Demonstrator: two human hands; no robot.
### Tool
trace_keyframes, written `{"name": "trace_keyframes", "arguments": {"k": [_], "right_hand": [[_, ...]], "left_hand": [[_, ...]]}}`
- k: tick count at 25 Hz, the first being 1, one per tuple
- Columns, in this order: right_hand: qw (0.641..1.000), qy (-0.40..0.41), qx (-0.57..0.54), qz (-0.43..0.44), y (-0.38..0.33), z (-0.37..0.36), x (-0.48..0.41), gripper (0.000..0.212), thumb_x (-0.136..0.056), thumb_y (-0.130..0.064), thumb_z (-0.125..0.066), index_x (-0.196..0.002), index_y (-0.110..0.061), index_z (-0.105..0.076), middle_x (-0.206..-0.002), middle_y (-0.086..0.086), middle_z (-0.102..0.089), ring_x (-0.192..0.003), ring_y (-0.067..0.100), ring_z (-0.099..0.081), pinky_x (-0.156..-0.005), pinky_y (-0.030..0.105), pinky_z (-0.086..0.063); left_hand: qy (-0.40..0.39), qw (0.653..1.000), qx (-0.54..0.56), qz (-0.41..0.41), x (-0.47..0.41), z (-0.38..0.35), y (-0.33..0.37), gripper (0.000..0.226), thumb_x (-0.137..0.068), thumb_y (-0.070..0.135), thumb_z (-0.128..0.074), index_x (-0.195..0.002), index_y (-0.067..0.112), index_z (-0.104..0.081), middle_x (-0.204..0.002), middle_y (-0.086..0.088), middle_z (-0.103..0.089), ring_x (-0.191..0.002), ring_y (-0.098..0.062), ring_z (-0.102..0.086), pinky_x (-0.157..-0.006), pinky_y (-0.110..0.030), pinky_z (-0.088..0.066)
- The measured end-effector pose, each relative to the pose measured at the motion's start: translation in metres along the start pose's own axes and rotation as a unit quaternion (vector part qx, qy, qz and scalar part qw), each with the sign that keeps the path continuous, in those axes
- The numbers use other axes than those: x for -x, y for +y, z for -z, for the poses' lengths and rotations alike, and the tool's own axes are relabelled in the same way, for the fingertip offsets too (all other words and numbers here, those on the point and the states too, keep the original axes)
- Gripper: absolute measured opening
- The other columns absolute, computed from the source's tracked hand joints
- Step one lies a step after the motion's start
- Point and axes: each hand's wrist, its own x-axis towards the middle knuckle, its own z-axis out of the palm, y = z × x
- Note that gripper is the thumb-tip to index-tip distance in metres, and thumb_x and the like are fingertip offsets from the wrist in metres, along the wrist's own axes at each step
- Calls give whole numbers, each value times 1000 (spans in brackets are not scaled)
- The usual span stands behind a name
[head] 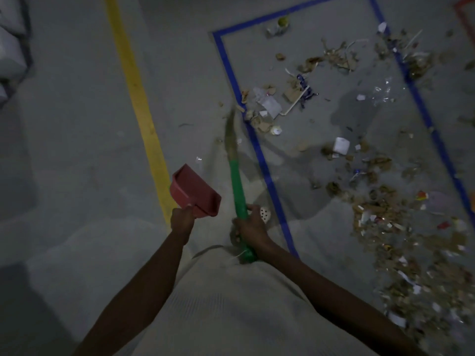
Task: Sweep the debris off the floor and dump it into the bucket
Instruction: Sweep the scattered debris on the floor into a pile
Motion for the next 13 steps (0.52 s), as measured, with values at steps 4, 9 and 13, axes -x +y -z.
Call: {"name": "trace_keyframes", "arguments": {"k": [4, 9, 13], "right_hand": [[992, -96, 83, -22, -17, -40, -24, 52, -89, 0, -60, -132, -22, -40, -96, 24, -65, -66, 27, -58, -54, 35, -48], [967, -112, 227, -19, -15, -84, -59, 48, -76, 4, -69, -123, -2, -62, -80, 24, -72, -62, 30, -62, -62, 44, -56], [972, -54, 229, -20, -11, -79, -89, 12, -81, 5, -70, -90, -1, -66, -84, 29, -71, -67, 31, -63, -70, 47, -57]], "left_hand": [[63, 996, 33, 55, 3, 18, -27, 53, -99, 38, -50, -125, -7, -53, -125, -30, -59, -112, -45, -58, -95, -53, -50], [101, 986, 74, 114, -7, 27, -73, 52, -99, 37, -50, -128, -6, -47, -126, -28, -57, -113, -44, -57, -96, -52, -49], [76, 985, 75, 133, -22, 19, -93, 52, -99, 40, -49, -124, -5, -50, -120, -26, -61, -109, -43, -59, -93, -57, -51]]}}
